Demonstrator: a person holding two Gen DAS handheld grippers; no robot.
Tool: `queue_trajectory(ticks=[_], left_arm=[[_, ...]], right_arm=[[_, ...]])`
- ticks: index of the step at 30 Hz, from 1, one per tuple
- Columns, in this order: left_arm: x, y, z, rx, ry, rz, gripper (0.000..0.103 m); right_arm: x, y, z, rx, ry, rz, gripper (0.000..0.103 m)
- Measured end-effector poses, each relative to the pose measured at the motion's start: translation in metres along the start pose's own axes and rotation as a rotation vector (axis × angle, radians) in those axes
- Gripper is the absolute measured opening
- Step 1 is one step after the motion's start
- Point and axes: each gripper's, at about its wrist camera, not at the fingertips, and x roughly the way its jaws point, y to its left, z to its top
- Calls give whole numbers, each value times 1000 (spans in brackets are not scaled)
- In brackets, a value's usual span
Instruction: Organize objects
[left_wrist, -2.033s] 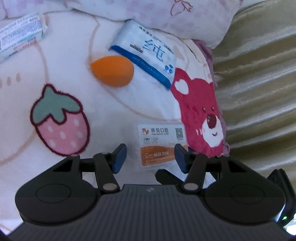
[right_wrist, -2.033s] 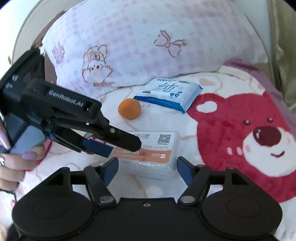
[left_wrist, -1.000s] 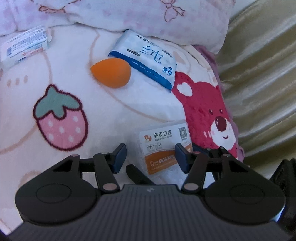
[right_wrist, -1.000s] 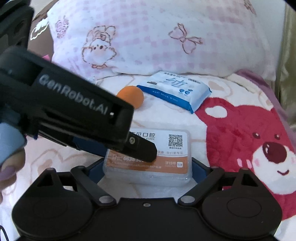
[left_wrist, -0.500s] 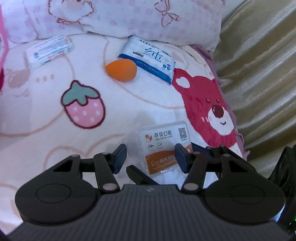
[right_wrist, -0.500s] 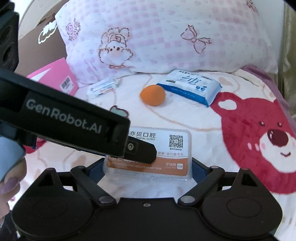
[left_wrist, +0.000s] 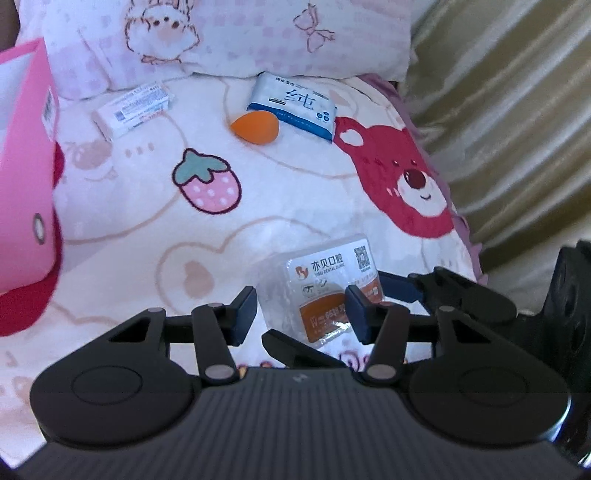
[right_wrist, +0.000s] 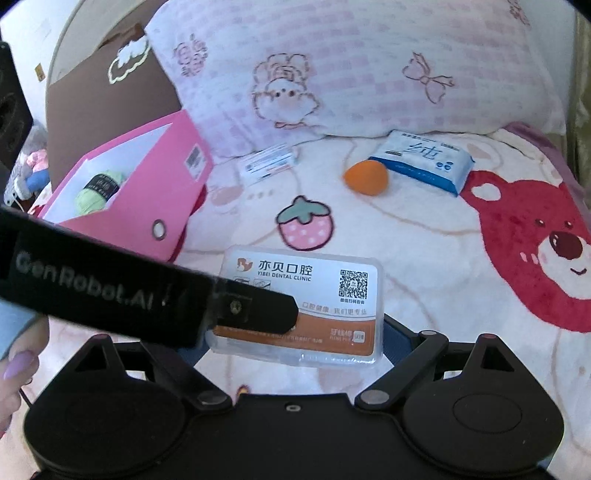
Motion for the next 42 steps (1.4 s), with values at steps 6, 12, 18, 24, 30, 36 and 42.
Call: queue_trajectory(ticks=[6,12,18,24,30,36,42], left_arm=[[-32,0,-7,32,-27,29,51],[-68,8,-11,27,-54,36,51],[-96,18,-18,30,-46,59,51],[-123,35,-23,-18,-49,50,51],[-148,45,-26,-27,-68,73,51],[-171,59,-23,-66,-53,73,51],[-206,73,-13,-66,-67,99,51]], right_arm=[[-15,23,7,-1,12,9,95],[-31,47,17,-8,8,48,95],[-38,77,22,-41,31,78,95],[-47,102,29,-64,40,105,95],[-51,125,37,-93,47,133,95],[-55,150,48,-113,81,141,95],[-62,178,65,-147,59,183,95]])
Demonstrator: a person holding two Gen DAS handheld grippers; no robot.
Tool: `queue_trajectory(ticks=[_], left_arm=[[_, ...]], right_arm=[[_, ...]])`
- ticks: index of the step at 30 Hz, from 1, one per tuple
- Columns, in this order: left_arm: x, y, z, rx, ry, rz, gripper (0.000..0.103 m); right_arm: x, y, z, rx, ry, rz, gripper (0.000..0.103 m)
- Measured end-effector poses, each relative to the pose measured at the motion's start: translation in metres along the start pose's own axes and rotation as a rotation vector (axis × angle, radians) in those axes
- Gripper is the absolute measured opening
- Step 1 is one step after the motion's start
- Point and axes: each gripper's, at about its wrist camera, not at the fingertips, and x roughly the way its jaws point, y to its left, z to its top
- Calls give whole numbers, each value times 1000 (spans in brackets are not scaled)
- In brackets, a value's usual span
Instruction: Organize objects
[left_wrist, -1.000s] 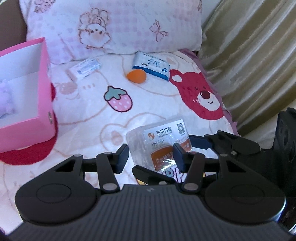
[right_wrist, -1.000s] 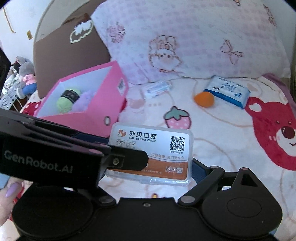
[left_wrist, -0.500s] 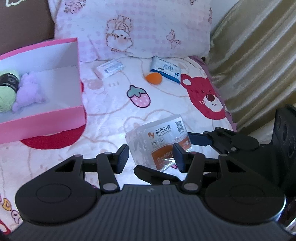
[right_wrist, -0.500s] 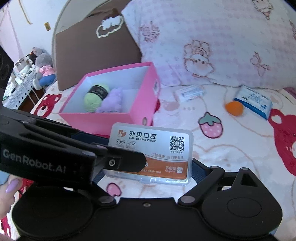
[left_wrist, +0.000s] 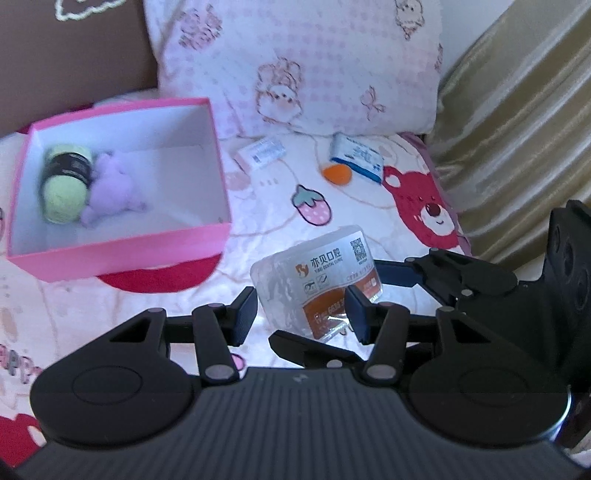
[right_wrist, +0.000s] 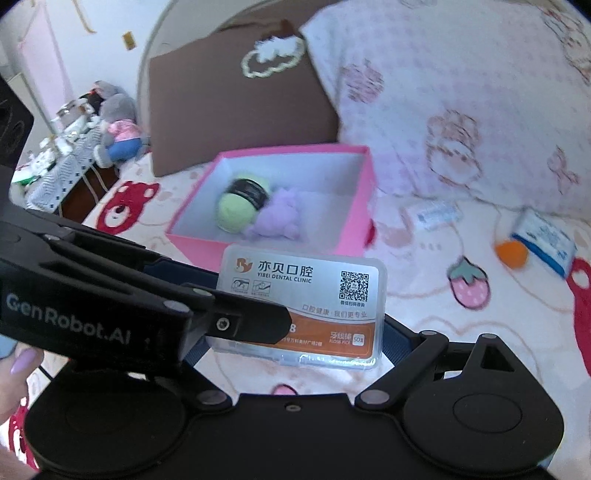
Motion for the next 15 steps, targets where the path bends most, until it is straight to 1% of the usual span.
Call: queue_trajectory(ticks=[7,11,15], left_arm=[[-24,29,5,-41,-28,40,51],[-29,44,9,-84,-44,37,51],[-29,54,11,-89,-58,23,51]], right_arm=[[12,29,15,-47,-8,32,95],[19,38,25,-57,13,52,96],[24,39,31,-68,43,72,96]])
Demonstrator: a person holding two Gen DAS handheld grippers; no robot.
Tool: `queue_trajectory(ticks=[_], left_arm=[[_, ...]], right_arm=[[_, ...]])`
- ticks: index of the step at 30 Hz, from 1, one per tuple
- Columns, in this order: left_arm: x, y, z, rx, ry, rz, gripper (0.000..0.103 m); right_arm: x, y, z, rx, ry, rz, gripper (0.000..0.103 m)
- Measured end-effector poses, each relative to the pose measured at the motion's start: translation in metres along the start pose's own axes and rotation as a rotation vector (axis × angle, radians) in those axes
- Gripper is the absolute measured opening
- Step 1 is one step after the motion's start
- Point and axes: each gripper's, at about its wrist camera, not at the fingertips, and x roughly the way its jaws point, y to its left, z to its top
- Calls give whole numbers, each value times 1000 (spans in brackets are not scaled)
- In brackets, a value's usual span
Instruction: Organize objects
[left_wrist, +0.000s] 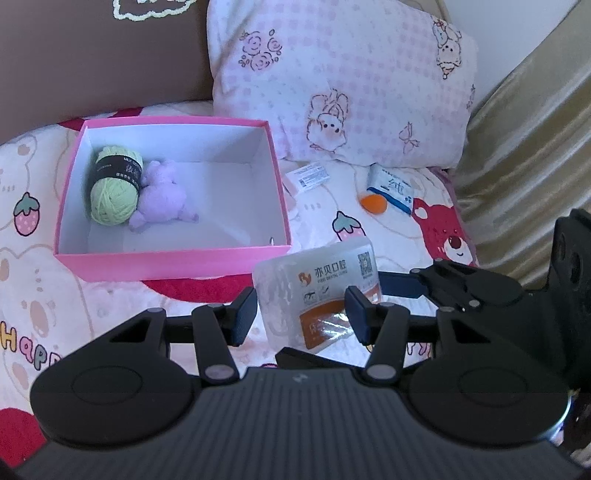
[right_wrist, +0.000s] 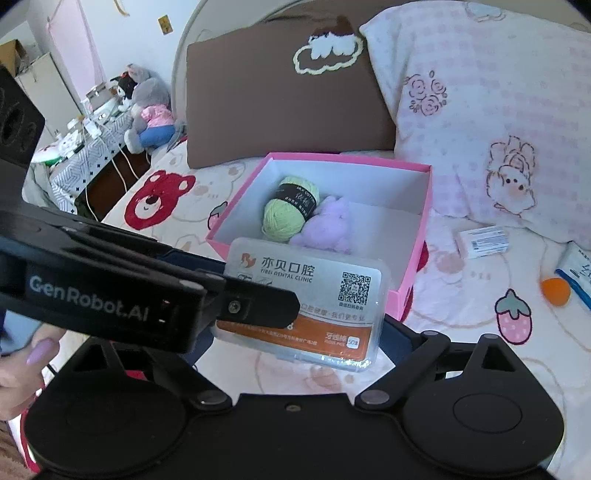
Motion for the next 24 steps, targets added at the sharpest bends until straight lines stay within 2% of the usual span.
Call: queue_trajectory(ticks=[7,13,17,24], left_arm=[[12,12,12,-42,-6,-20,51],[26,23,33,-45,-37,-5,52],[36,38,45,-75,-61,6,52],[64,74,62,-163,-102,21,53]], right_arm=[[12,-9,13,-26,15,15,96],[31,-19,36,-58,14,21,96],[48,-24,48,-97,-7,28,96],[94,-30,73,-114,12,35,96]])
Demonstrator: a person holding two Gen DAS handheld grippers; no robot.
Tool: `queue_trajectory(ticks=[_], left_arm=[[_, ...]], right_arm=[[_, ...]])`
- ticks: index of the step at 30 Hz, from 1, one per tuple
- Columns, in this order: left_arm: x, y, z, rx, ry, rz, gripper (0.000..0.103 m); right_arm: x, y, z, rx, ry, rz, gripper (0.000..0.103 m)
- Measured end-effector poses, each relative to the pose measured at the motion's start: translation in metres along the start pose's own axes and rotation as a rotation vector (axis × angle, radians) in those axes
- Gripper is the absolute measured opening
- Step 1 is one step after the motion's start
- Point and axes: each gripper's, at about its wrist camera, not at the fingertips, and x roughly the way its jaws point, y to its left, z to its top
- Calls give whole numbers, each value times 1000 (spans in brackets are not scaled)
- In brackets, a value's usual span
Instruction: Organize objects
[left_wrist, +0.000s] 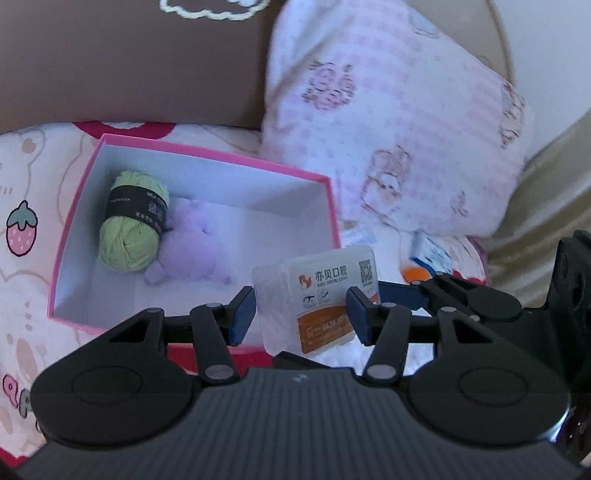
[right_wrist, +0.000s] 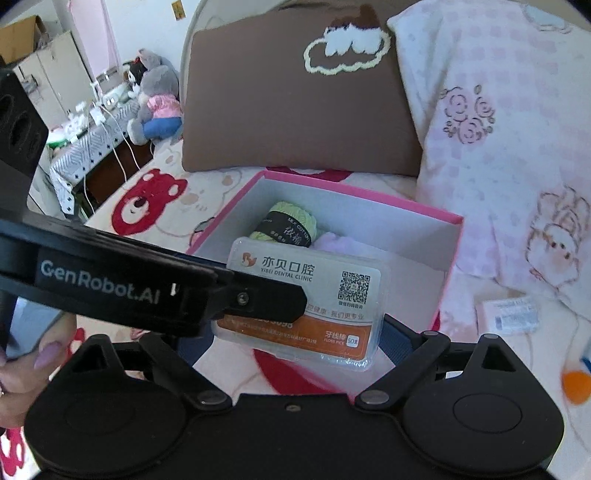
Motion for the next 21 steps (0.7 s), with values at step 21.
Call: queue_trajectory(ticks=[21], left_arm=[[102,82,38,-185,16,23,54]], right_arm=[[120,-25,48,-90,211,-18,96]])
